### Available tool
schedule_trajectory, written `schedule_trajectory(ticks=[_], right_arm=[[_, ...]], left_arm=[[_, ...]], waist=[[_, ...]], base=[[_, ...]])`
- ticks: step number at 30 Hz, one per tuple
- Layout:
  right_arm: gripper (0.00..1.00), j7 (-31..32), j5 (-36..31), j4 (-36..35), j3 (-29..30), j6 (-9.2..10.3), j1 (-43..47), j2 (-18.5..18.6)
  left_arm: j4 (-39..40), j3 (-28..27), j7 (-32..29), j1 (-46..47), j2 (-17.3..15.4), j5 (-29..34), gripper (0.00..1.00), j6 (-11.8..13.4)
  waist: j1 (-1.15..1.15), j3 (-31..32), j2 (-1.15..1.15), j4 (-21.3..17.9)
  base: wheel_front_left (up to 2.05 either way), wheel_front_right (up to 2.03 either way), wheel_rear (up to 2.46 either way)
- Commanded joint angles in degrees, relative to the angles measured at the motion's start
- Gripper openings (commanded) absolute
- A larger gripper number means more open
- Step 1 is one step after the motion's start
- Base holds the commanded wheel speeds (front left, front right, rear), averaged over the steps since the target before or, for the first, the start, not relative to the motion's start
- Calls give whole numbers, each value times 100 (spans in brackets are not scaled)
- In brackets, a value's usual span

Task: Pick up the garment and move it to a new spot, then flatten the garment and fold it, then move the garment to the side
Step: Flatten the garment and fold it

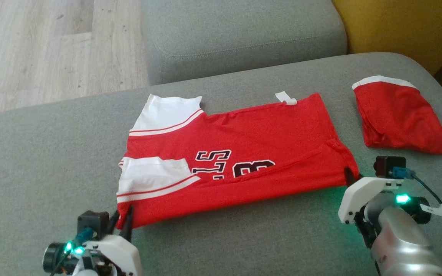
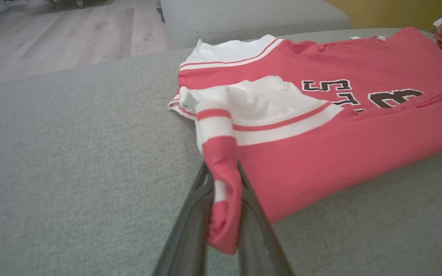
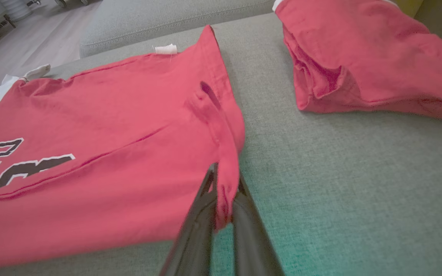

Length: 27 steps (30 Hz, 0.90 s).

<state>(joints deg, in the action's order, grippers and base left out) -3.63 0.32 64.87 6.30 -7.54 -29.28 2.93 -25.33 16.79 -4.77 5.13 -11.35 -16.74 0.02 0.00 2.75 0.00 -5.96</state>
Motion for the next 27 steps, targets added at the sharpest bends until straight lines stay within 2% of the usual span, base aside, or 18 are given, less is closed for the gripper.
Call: schedule_trajectory(ticks=[1, 5, 8, 12, 16, 21, 27], right_arm=[[100, -84, -3, -310, -204, 5, -76, 11], [100, -428, -202, -988, -29, 5, 69, 32], [100, -744, -300, -1637, 229, 5, 211, 14], [100, -1024, 51, -2476, 156, 5, 443, -1], [100, -1115, 504, -3188, -59, 5, 690, -3], [100, -1132, 675, -3812, -280, 5, 727, -4], [100, -1135, 668, -4152, -454, 5, 362, -4]], left_arm=[[274, -215, 50, 189, -188, 14, 100, 81], [564, -357, 408, 237, -183, 20, 100, 265], [820, -489, 919, 328, -147, 0, 100, 343], [1085, -661, 1649, 452, -67, -81, 100, 341], [1293, -735, 1896, 567, 19, -128, 100, 248], [1227, -618, 1781, 1030, -166, -25, 100, 8], [726, -470, 785, 2196, -562, -75, 100, -413]], waist=[[0, -21, 0, -3], [0, -73, 0, -22], [0, -116, 0, -30], [0, -203, 0, -56], [0, -346, 0, -109], [0, -801, 0, -202], [0, -1439, 0, -330]], base=[[0, 0, 0], [0, 0, 0], [0, 0, 0], [0, 0, 0], [0, 0, 0], [0, 0, 0], [0, 0, 0]])
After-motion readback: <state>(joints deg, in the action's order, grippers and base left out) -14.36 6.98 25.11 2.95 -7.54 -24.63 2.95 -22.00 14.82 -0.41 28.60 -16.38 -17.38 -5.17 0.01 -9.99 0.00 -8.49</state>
